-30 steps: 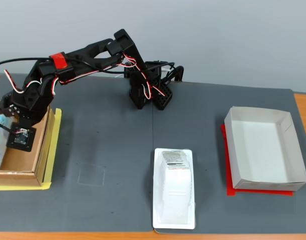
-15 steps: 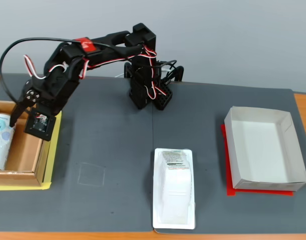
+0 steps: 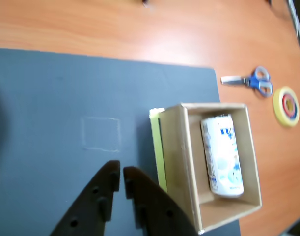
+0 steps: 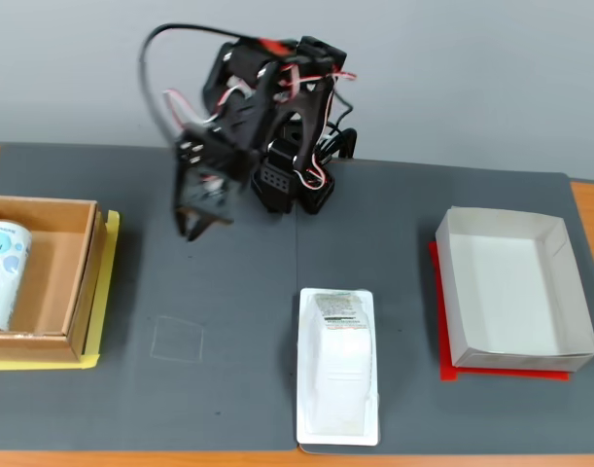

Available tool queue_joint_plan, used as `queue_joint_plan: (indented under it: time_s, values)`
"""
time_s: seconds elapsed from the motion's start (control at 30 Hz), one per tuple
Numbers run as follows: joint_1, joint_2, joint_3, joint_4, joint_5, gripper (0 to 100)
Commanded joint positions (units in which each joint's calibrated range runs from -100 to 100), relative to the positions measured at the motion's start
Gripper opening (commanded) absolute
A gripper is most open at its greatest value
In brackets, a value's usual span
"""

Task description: Pick the can and put it in the brown box

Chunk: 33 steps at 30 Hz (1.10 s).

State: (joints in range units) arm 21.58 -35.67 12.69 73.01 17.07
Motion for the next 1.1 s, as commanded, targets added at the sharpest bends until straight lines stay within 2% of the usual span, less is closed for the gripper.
queue_joint_plan:
  time_s: [0.0,0.23,0.5,0.6,0.73,0.93,1.07]
  values:
    - [-5.4,-12.4,7.5,0.2,-0.3,1]
    - [-13.5,-32.0,26.6,0.2,-0.3,1]
    - [-27.5,-51.7,41.5,-0.8,-0.4,1]
    - [-30.8,-57.4,45.2,-0.8,-3.8,1]
    - [-31.3,-63.5,51.5,-0.7,-7.2,1]
    - [-30.4,-63.9,60.2,-1.4,-7.4,1]
    - [-25.8,-63.9,67.7,-10.0,-7.5,1]
